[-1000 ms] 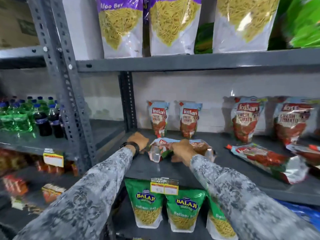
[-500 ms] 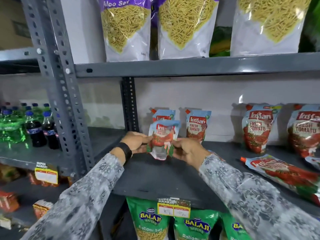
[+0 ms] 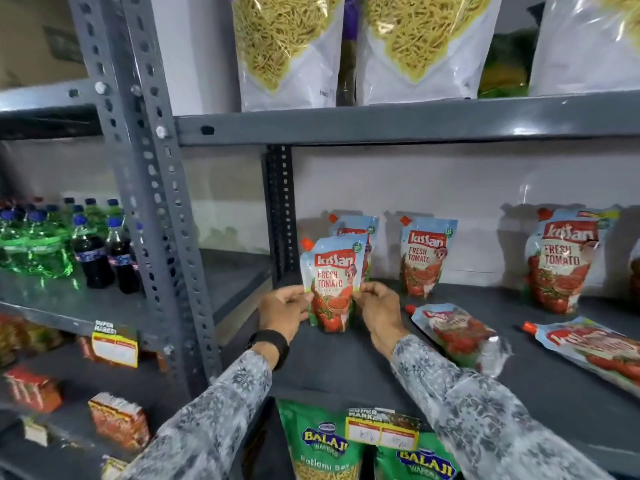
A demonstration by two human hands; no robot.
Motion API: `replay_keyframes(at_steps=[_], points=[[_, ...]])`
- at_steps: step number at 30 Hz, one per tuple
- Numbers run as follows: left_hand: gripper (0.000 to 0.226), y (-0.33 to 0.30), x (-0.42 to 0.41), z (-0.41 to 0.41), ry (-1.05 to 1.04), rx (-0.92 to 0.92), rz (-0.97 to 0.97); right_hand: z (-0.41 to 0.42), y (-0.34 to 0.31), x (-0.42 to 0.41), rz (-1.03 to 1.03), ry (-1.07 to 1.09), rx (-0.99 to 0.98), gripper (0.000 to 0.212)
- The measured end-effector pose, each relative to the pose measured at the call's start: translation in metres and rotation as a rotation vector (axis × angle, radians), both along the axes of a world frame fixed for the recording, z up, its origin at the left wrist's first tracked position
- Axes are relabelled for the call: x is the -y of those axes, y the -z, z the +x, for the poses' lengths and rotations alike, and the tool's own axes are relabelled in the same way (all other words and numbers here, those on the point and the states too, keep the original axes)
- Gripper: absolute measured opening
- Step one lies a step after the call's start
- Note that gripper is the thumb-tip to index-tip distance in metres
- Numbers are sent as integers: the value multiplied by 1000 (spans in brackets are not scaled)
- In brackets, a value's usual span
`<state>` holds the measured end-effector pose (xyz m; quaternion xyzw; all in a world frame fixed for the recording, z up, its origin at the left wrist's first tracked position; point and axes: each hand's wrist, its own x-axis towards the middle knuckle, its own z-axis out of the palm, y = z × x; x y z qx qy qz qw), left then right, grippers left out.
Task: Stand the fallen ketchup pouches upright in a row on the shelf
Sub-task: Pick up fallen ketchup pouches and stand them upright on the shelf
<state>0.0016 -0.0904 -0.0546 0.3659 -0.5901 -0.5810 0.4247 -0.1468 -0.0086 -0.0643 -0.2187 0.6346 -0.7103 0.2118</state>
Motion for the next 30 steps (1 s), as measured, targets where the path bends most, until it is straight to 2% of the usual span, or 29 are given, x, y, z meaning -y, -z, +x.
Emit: replay_keyframes(at_steps=[9, 12, 14, 16, 18, 20, 23, 25, 28, 30], points=[[26, 4, -9, 11, 5, 27, -73, 2, -1, -14, 19, -31, -72, 16], [22, 4, -21, 20, -144, 79, -203, -2, -25, -39, 57, -59, -215, 24], [23, -3, -41, 20, -211, 43, -268, -14, -48, -64, 40, -69, -311, 31], [22, -15, -69, 12, -125, -14, -250, -35, -69, -94, 24, -48, -378, 32], [18, -27, -98, -8, 77, 22, -153, -65, -81, -121, 121, 15, -481, 24], [23, -33, -122, -38, 241, 131, -37, -101, -80, -145, 315, 75, -594, 17], [31, -31, -142, -83, 324, 285, 145, -141, -62, -167, 648, 12, -633, 13], [40, -24, -148, -106, 370, 394, 222, -157, -45, -173, 779, -76, -523, 17], [64, -18, -155, -129, 376, 391, 300, -164, -30, -177, 638, -192, -107, 12], [57, -18, -156, -137, 347, 364, 335, -163, -29, -176, 540, -239, 65, 8]])
